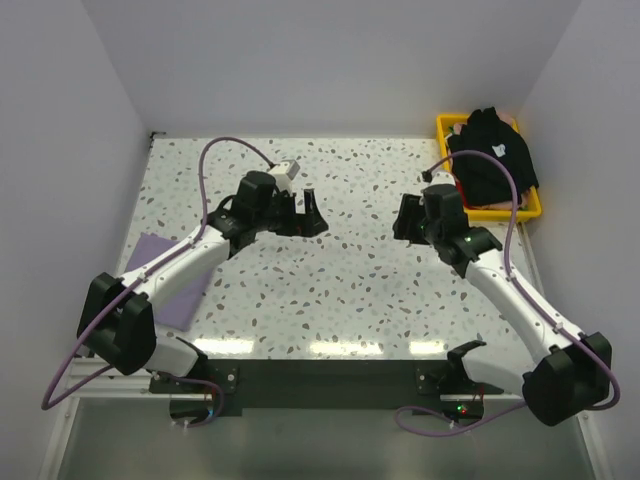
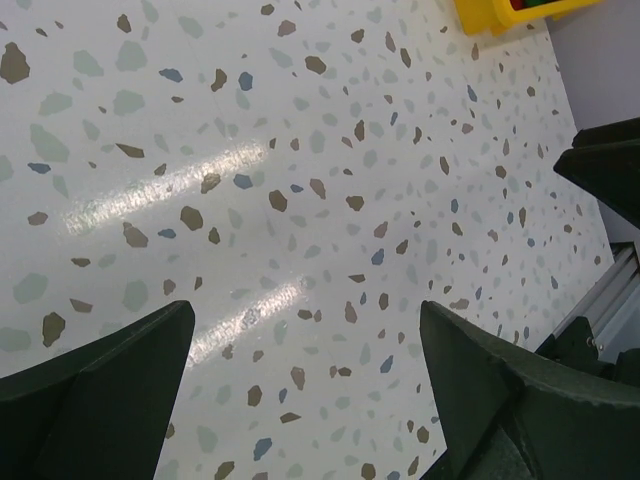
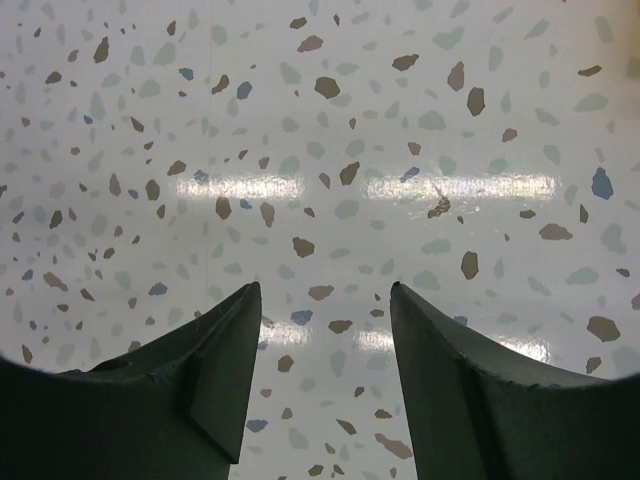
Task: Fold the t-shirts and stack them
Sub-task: Grab the tshirt from the pile
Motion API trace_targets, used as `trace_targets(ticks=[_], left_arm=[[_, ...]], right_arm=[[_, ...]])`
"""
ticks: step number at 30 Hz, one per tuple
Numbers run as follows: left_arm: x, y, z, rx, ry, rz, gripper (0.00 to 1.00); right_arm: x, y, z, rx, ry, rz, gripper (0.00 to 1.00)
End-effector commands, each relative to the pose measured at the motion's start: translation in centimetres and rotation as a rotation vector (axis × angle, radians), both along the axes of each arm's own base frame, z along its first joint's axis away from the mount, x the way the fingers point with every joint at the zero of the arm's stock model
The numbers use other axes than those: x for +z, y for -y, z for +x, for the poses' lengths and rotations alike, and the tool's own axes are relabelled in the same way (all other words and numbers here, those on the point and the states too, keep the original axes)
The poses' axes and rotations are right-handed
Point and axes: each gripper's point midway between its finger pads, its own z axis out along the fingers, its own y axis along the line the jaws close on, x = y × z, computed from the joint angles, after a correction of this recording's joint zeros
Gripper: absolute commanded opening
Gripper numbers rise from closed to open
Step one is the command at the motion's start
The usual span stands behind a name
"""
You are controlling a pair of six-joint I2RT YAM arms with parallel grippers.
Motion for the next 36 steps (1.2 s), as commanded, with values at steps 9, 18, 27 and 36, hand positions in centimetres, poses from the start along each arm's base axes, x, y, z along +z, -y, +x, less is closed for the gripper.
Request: trace_targets(ticks=[9,18,27,36], left_arm=[[3.7,0.2,-1.2,-0.114,0.081,0.009,1.00],[4.3,0.0,-1.4,-0.125,0.103,0.007,1.00],[5.0,-0.7,-1.8,-0.118,0.134,0.012,1.00],[5.6,-1.0,-1.3,-0.116,0.146,-0.009,1.00]], right_arm=[[1.9,-0.6,2.8,-0.037,0.068,0.021,0.58],[4.7,4.9,15.7,-0.263,0.100,-0.089,0.57],[3.3,19.5,25.8,-0.603,0.133,-0.018,0.55],[-2.9,27.0,27.7,-0.769,0.088,-0.066,0.55]])
